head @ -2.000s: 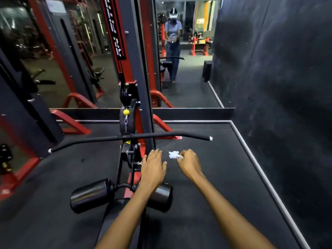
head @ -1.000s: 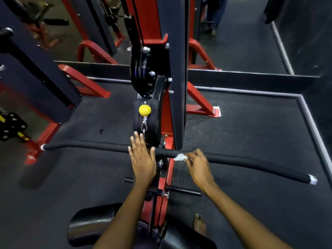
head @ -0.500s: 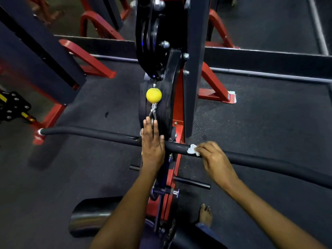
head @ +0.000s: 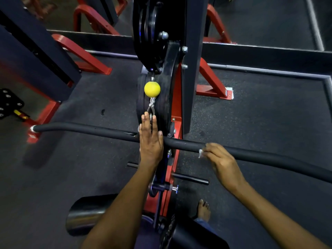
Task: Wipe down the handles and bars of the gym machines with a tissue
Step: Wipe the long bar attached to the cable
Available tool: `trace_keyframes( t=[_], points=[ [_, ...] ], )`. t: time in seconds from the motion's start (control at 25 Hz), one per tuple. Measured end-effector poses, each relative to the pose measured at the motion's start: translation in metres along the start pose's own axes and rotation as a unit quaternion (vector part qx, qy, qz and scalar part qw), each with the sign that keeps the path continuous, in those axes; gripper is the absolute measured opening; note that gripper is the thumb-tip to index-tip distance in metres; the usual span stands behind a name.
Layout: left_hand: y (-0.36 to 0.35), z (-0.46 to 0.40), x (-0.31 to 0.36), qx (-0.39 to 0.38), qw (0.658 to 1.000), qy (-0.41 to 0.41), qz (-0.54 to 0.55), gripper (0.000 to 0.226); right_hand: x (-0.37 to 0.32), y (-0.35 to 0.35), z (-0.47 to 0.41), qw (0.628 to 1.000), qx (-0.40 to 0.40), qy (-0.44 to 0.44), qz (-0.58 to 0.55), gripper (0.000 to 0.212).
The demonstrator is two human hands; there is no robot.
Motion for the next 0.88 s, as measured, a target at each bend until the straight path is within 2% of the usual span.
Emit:
trace_keyframes(
  t=[0.16,0.28,0.4,0.52,0.56,0.64,0.72,0.8,0.88],
  points=[
    [0.001,0.0,-0.002,0.002,1.0,-0.014,-0.007,0.061,-0.06,-0.075,-0.056,0.995,-0.079,0.058,-0.019,0.023],
    [0.001,-0.001,-0.001,0.003,1.0,-0.016,-0.004,0.064,-0.033,-0.061,-0.038,0.991,-0.087,0.097,0.019,0.031],
    [0.0,0.001,0.0,0.008,1.0,-0.003,-0.002,0.066,0.013,0.001,0.014,0.997,-0.008,0.016,0.072,0.028],
    [0.0,0.001,0.002,0.003,1.0,0.009,-0.002,0.065,0.005,-0.009,0.01,0.99,0.015,-0.112,0.081,0.043],
    [0.0,0.001,0.001,0.0,1.0,0.011,-0.002,0.065,-0.013,-0.03,-0.011,0.99,-0.006,-0.128,0.063,0.044],
    [0.001,0.001,-0.001,-0.004,1.0,0.007,-0.005,0.065,-0.056,-0.071,-0.055,0.983,-0.12,-0.14,0.028,0.047],
    [0.001,0.0,-0.001,-0.008,1.0,0.002,-0.005,0.065,-0.066,-0.082,-0.068,0.976,-0.176,-0.126,0.028,0.049],
    [0.001,0.001,0.0,-0.007,1.0,0.005,0.001,0.066,-0.041,-0.054,-0.045,0.979,-0.15,-0.13,0.048,0.049],
    [0.0,0.002,0.0,-0.004,1.0,0.007,0.002,0.066,-0.005,-0.004,-0.01,0.978,-0.048,-0.182,0.094,0.042]
  ],
)
Point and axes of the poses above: each hand's wrist, its own z-axis away from the middle knuckle, its own y-axis out of the back of the hand, x = y × z, the point moved 3 cm from there along -z, towards the middle knuckle, and after that the axes turned 8 degrees about x, right-handed, at the moved point
